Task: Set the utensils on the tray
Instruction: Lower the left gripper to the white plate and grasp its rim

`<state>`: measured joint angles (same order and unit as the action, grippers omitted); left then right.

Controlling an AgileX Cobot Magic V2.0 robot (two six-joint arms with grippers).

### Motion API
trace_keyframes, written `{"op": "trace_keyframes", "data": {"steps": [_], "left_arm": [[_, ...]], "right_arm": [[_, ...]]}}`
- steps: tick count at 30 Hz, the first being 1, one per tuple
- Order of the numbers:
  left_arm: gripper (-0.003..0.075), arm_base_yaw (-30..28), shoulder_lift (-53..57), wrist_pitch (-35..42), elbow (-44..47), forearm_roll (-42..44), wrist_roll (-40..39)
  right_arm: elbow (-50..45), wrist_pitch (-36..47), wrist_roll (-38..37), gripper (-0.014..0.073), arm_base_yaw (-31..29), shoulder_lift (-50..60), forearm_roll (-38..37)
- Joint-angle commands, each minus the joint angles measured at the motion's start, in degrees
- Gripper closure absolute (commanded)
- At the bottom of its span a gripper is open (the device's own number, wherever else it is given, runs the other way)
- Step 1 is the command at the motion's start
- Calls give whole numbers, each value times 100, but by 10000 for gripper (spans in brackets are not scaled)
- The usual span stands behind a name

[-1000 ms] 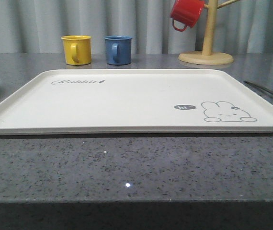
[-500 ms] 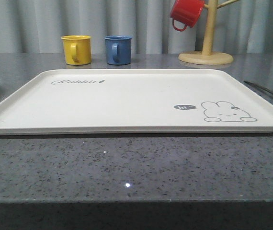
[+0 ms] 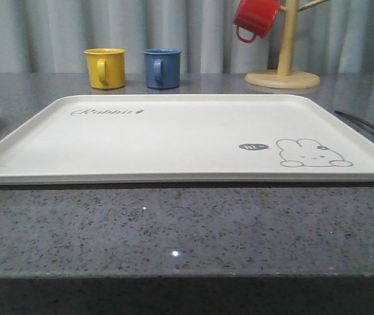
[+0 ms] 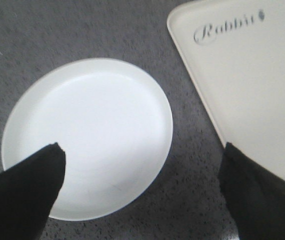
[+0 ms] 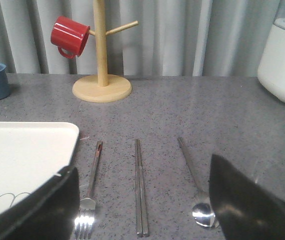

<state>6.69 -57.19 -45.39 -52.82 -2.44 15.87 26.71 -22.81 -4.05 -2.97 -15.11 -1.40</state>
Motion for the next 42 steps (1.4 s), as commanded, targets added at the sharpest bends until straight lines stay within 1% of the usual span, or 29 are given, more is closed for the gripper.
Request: {"op": "trace_keyframes", "data": {"steps": [1,4,7,15,18,23,27,32,38,42], "left_arm": [[112,-18,-532,-376,-612,-55,159],[112,-18,-1020,-758,-878,-55,381],[112,-18,-1401,-890,-986,-42,491],[112,-18,-2077,-1004,-1010,-30,632],[132,-18,-2237,-980,-1010,-30,632],[226,-18,-2487,-924,-1010,-30,632],[330,-18,-2605,-924,-1010,-30,632],[440,-18,-2605,-924,-1010,-30,632],[613,-18,-2605,-924,-1010,-18,632],[668,-18,-2605,-903,-1010,-18,632]], "right_arm": [[195,415,18,27,-47,-94,-22],[195,415,18,27,-47,-94,-22],[195,415,18,27,-47,-94,-22],[195,415,18,27,-47,-94,-22],[195,415,18,27,-47,-94,-22],[195,415,18,27,-47,-94,-22],[195,415,18,27,-47,-94,-22],[195,415,18,27,-47,-94,-22],[195,415,18,27,-47,-94,-22],[195,415,18,27,-47,-94,-22]]}}
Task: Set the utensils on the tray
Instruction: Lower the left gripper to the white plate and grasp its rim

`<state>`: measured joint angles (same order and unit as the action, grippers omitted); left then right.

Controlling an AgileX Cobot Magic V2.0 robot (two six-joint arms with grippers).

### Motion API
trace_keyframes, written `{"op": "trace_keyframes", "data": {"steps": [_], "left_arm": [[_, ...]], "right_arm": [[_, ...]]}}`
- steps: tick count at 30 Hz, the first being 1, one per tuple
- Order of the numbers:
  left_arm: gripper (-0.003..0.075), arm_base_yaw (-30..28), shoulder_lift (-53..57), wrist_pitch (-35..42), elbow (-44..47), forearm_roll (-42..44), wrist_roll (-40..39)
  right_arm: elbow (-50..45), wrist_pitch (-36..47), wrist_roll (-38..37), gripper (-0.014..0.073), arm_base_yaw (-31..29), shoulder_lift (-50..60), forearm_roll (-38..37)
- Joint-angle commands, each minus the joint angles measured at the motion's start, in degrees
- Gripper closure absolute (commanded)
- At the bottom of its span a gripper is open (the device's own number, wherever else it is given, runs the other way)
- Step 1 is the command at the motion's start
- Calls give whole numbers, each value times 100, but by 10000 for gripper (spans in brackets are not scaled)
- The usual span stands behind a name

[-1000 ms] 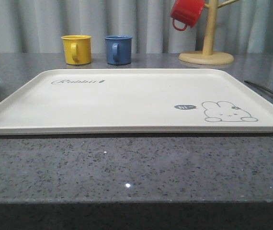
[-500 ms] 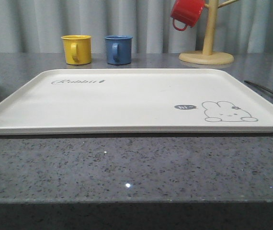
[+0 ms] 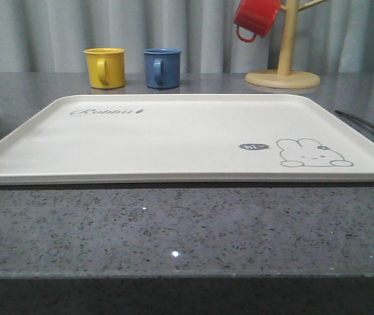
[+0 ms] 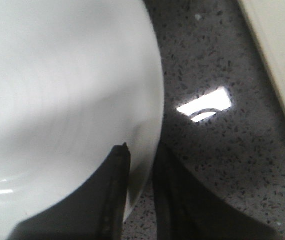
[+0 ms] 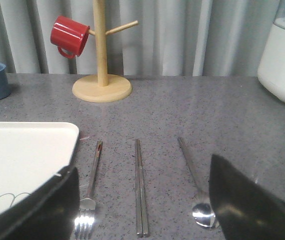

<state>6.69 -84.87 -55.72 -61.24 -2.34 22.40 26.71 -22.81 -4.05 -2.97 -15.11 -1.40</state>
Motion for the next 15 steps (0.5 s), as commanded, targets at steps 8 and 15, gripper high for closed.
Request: {"op": "trace_keyframes", "data": {"steps": [8,15], "left_arm": [[738,-18,200,57,-307,26,-22],[738,500,576,-9,-988,92,-45]], "right_arm": [[195,415,18,27,-47,-94,-22],[195,415,18,27,-47,-94,-22]]}}
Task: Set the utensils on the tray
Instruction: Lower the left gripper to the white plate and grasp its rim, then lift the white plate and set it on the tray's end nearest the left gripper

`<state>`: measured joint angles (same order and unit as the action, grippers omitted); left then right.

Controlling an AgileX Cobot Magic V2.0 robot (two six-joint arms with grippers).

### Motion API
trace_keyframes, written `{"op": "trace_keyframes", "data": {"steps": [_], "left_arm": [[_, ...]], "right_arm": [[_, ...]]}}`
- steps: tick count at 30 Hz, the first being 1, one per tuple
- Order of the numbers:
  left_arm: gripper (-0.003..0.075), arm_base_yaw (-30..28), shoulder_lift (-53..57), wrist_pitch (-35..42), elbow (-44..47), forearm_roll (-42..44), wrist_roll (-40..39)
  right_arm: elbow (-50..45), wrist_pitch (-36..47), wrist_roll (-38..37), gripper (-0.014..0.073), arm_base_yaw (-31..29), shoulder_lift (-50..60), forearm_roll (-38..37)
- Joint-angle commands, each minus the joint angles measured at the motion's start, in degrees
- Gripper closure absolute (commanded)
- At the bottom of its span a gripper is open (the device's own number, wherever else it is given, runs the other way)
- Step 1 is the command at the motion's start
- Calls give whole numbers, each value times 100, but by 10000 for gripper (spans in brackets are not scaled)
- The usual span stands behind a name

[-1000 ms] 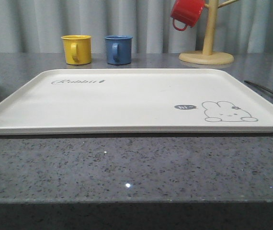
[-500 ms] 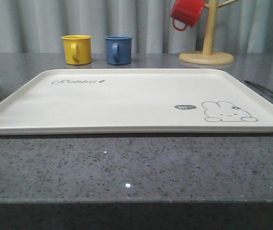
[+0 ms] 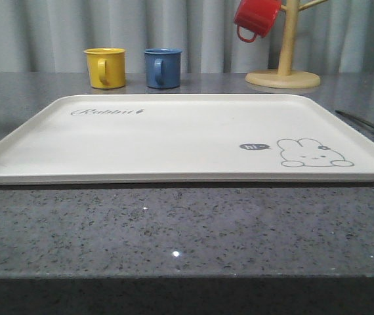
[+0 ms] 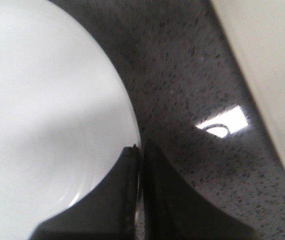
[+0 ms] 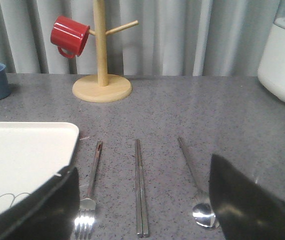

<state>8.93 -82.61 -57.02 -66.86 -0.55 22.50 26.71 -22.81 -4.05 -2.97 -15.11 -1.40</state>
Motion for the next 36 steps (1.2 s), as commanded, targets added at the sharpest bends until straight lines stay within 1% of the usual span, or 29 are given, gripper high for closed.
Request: {"op": "trace_keyframes", "data": {"steps": [1,7,10,15,20,25,36], "left_arm": [[738,456,391,121,-558,-33,-54],[738,1696,405,154,-1256,606,-262],[738,2329,234,129,-1549,891,-371],[738,3008,-302,-114,-1912,989,-393],[738,3293,-765,-219,-1984,975,-393],[738,3406,-1156,-132,-1984,918,-393],[738,3419,-1547,-386,-1984,571,-393]], "right_arm": [[195,415,18,27,-47,-94,-22],[195,415,18,27,-47,-94,-22],[195,415,18,27,-47,-94,-22],[195,415,18,27,-47,-94,-22],[195,415,18,27,-47,-94,-22],[195,415,18,27,-47,-94,-22],[195,415,18,27,-47,-94,-22]]}}
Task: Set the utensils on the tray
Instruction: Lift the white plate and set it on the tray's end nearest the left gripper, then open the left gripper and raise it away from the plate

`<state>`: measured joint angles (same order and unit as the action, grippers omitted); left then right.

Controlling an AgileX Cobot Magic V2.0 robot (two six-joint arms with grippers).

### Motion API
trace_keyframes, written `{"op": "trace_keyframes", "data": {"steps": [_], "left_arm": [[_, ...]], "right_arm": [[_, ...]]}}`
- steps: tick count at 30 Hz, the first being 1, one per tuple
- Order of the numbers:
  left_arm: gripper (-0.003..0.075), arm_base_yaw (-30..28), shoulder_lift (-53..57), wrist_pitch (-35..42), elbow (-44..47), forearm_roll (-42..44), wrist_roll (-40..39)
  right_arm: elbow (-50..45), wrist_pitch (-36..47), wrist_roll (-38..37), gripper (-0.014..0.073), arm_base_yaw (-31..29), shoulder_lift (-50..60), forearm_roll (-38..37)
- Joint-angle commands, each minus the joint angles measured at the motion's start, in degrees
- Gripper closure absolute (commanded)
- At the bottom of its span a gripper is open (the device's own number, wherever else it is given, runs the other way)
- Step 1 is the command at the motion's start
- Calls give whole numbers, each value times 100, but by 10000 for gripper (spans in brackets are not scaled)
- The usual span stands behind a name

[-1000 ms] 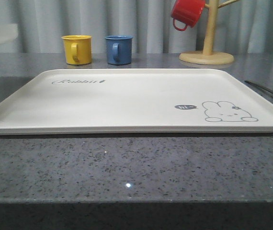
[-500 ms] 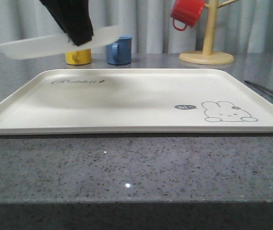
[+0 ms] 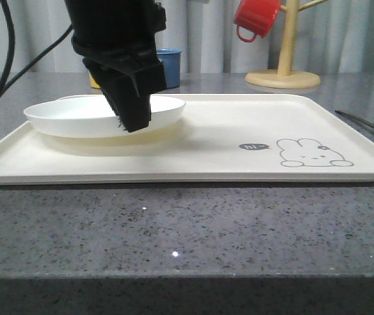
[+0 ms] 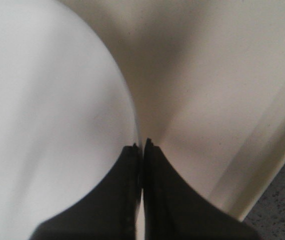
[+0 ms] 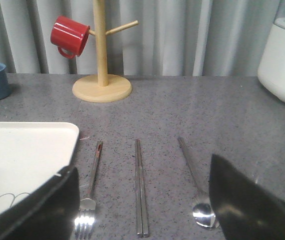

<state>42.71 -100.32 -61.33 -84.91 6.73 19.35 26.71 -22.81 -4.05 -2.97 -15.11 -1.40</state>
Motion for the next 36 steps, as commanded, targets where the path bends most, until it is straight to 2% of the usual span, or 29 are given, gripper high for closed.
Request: {"op": "trace_keyframes", "data": {"steps": [1,5,7,13,15,17,21,23,26,28,31,36], "left_arm": [[738,41,223,14,-179,-198,-78],[734,13,223,-76,-179,-198,-78],[705,-26,223,-89,-179,-244,-78],[463,-88,223,-27,-179,-438,-78],[410,-88,223,-45,-225,-438,-78],[391,-88,223,-260,-429,-426,-78],[407,-97,223,-1037,-1144,-224,-78],[440,-97,264,-1115,-1421,-55,-78],[565,-232,395,-1115,-1627,198,-78],[649,-449,480,-1115,-1627,214,-156],[732,-797,573,-1115,-1627,202,-413],[738,-1806,967,-1115,-1314,123,-738]], "right_arm": [[195,415,18,27,-47,-94,-22],[195,415,18,27,-47,-94,-22],[195,415,18,27,-47,-94,-22],[195,415,18,27,-47,-94,-22],[195,415,18,27,-47,-94,-22],[195,415,18,27,-47,-94,-22],[195,415,18,27,-47,-94,-22],[195,415,18,27,-47,-94,-22],[195,415,18,27,-47,-94,-22],[195,415,18,27,-47,-94,-22],[195,415,18,27,-47,-94,-22],[195,415,18,27,-47,-94,-22]]}}
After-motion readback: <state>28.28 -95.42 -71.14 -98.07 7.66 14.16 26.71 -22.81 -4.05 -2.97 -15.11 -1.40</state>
